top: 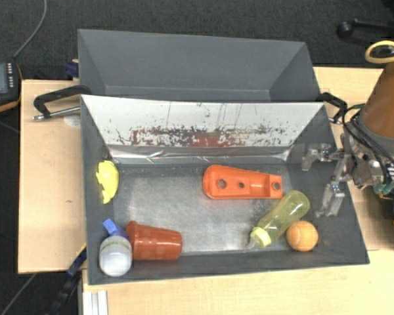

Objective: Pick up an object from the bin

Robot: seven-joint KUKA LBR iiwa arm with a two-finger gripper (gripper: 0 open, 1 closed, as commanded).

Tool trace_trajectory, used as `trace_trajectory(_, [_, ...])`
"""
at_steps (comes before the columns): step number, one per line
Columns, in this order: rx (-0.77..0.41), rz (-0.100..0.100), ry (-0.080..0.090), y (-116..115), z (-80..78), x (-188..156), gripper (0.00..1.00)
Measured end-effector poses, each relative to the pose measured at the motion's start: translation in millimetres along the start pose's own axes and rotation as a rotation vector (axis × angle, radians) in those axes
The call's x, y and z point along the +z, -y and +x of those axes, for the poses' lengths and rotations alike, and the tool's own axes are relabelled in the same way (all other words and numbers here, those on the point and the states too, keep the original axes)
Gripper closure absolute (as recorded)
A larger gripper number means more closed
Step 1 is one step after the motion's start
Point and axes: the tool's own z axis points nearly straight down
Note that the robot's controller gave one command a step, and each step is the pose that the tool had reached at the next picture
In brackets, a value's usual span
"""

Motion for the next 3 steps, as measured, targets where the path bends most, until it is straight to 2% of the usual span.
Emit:
trace_trajectory(1, [-0.003, 0.002, 0.009, -0.7, -1.6, -4.6, 0.00])
trace_trajectory(2, [-0.183, 0.005, 0.014, -33.0, -4.6, 31.2, 0.00])
trace_trajectory(3, [-0.309, 0.000, 0.006, -47.2, -6.8, 69.9, 0.00])
